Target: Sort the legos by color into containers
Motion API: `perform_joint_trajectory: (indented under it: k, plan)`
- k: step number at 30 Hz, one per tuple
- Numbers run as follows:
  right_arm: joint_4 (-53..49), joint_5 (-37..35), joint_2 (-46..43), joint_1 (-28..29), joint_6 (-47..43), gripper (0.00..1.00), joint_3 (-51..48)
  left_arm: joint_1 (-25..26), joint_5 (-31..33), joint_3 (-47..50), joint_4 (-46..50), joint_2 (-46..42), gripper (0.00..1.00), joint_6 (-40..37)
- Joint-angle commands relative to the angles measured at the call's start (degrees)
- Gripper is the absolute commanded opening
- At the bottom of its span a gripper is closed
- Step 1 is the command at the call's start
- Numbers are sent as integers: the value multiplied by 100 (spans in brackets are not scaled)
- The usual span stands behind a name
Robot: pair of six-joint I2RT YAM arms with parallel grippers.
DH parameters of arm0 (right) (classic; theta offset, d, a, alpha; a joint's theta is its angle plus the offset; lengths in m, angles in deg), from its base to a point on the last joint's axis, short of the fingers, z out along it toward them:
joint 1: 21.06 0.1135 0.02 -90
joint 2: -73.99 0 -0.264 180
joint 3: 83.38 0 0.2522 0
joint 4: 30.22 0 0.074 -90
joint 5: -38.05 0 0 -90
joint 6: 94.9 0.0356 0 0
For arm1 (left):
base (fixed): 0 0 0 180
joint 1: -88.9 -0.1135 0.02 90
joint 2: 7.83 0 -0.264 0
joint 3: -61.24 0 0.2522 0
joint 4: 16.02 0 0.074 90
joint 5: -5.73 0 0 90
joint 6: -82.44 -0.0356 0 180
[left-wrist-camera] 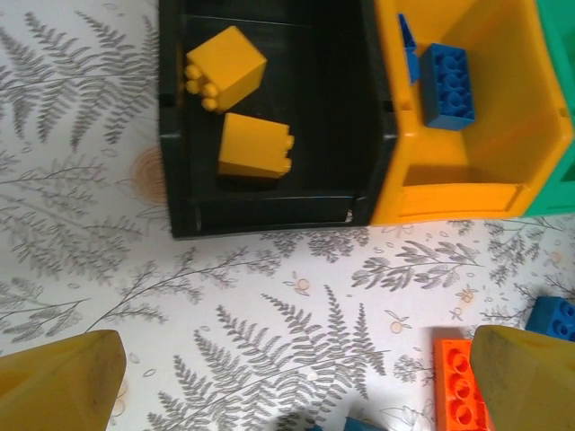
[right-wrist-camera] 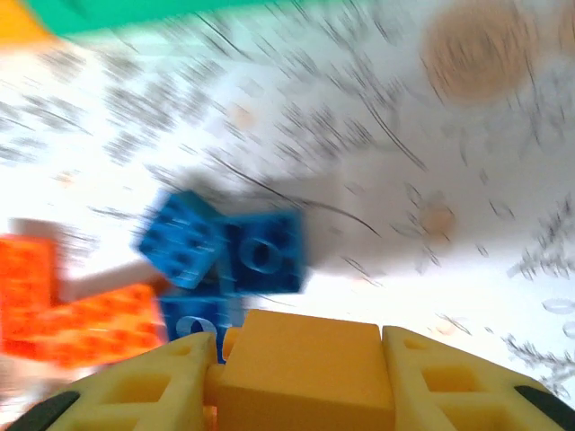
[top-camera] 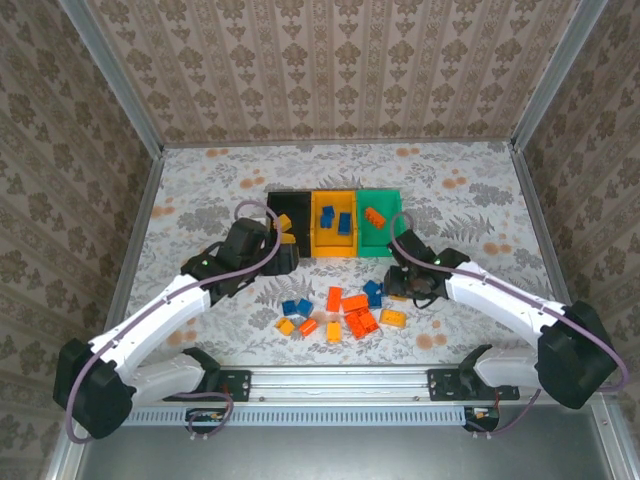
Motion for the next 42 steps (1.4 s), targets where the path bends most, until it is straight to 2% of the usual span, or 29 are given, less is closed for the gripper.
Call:
perform_joint_trajectory:
  k: [1,8,15,21,24,28,34,37,42]
  plan:
    - [97,179,296,203,-415,35,825,-185,-91,233,277,-336,100,105]
    - [841,364,2339,779,-799,36,3034,-320,-209,689,641,-989,100,192]
    - [803,467,4222,851,-894,36,5233,-348,-398,1003,860,-1392,100,266]
    - [306,263,5252,836,-927,40,6489,-357,-535,1055,856,-1447,100,287]
    - [220,268,5574,825,-963,48,6892,-357,-579,1037,864,-1445,100,248]
    - [223,259,5693,807,-971,66,7167,-357,-653,985,900,-1409,100,181]
    - [355,173,5261,808,-990,74,6988,-357,-848,885,829,-1263,98,53]
    - [584,114,4717,805,-923,75,6310,-257,-1087,749,707,-905,94,-65]
    - [1046,2,3608,735,-750,76,4740,522,-972,389,527,65,92,-224]
